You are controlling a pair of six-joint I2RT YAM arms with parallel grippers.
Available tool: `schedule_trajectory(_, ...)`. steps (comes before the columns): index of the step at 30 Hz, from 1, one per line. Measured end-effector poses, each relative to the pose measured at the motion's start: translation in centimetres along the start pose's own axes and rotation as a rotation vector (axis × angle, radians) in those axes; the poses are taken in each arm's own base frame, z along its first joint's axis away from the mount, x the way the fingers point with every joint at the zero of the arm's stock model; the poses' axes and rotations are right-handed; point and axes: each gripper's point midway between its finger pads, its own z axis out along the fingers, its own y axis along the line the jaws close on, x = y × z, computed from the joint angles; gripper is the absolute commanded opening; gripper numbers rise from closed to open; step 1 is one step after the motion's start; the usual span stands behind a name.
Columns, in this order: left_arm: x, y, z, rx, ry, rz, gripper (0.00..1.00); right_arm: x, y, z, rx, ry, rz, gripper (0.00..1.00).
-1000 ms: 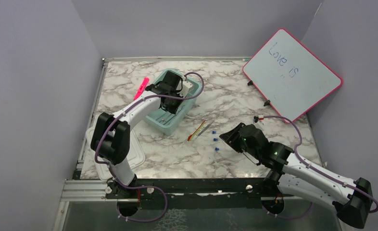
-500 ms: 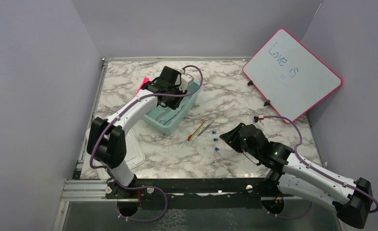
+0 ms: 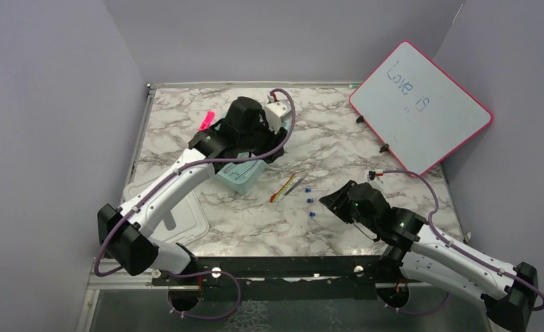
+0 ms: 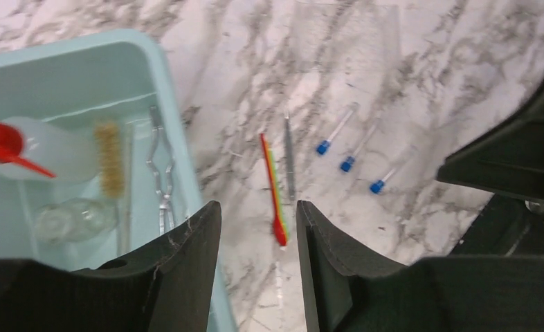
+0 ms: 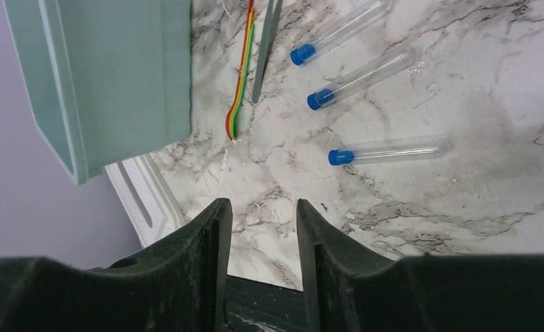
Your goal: Organize the chemistry lab equipment
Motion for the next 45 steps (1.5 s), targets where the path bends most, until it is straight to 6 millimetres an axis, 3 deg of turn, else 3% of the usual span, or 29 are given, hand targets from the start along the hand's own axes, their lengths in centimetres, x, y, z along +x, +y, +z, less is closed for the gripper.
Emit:
schedule_trajectory(3,1.3,-3.6,0.9,0.078,0.025,0.016,0.37,0.4,-0.7,0.2,0.014,0.015,-0.004,0.44)
schedule_trajectory(5,3.3,-5.6,1.8,0.119,0.074,0.016,0.3,0.7,-0.8,0.3,0.02,0.025,-0.006,0.44)
schedule_trajectory(9,6.4,-6.8,3.8,0.129,0.162,-0.022,0.29,0.9,-1.1,0.5,0.032,0.037,-0.011,0.44)
schedule_trajectory(14,10.0,-6.4,6.9,0.085,0.265,-0.08,0.4,1.1,-1.1,0.5,0.033,0.044,-0.008,0.44)
schedule_trajectory(18,13.2,-6.2,8.8,0.042,0.341,-0.133,0.41,1.3,-1.6,0.6,0.042,0.052,-0.006,0.44)
schedule_trajectory(25,16.1,-5.3,11.6,-0.051,0.393,-0.145,0.41,1.4,-1.7,0.6,0.044,0.057,-0.002,0.44)
schedule_trajectory(31,19.1,-4.1,12.9,-0.146,0.462,-0.114,0.41,1.3,-1.4,0.3,0.027,0.053,0.006,0.44)
schedule_trajectory(39,20.1,-3.7,13.0,-0.218,0.482,-0.062,0.39,1.4,-1.7,0.4,0.034,0.054,0.005,0.44)
schedule_trajectory(45,20.3,-3.6,13.2,-0.232,0.487,-0.054,0.27,1.4,-1.7,0.4,0.034,0.054,0.005,0.44)
